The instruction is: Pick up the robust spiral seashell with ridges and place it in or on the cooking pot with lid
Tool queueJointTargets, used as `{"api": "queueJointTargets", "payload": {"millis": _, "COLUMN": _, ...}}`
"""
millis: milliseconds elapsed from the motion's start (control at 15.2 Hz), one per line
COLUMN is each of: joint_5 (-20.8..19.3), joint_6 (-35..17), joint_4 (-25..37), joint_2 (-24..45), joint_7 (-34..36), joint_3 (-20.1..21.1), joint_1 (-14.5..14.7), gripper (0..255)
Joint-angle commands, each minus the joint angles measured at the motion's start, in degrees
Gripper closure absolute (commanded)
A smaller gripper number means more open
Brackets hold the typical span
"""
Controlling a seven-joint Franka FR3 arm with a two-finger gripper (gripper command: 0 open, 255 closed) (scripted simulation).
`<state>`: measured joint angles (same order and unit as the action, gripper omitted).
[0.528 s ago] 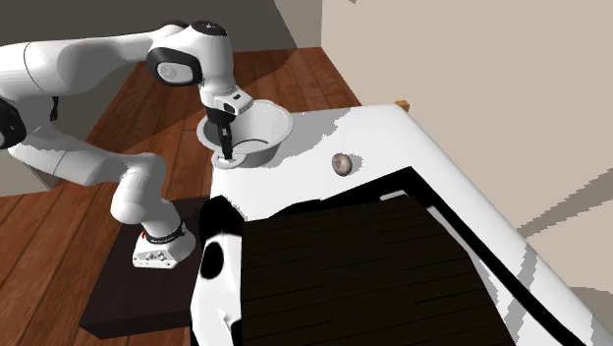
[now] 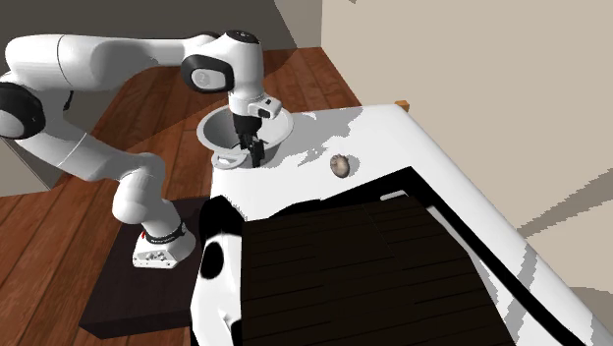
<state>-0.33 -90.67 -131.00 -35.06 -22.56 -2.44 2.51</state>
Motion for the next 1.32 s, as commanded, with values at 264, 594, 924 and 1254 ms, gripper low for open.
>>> {"api": "queueJointTargets", "payload": {"millis": 264, "joint_5": -4.5, "joint_6": -5.6, "joint_4": 8.1, "joint_2": 12.8, "joint_7": -13.7, "joint_3": -2.3, "joint_1": 2.4, "gripper": 0}}
{"api": "queueJointTargets", "payload": {"millis": 594, "joint_5": -6.9, "joint_6": -9.3, "joint_4": 15.9, "joint_2": 23.0, "joint_7": -23.7, "joint_3": -2.8, "joint_1": 4.1, "gripper": 0}}
{"api": "queueJointTargets", "payload": {"millis": 924, "joint_5": -8.8, "joint_6": -12.1, "joint_4": 24.6, "joint_2": 32.9, "joint_7": -33.0, "joint_3": -2.3, "joint_1": 5.5, "gripper": 0}}
{"api": "queueJointTargets", "payload": {"millis": 1254, "joint_5": -10.8, "joint_6": -13.9, "joint_4": 33.9, "joint_2": 42.3, "joint_7": -41.4, "joint_3": -0.9, "joint_1": 6.7, "gripper": 0}}
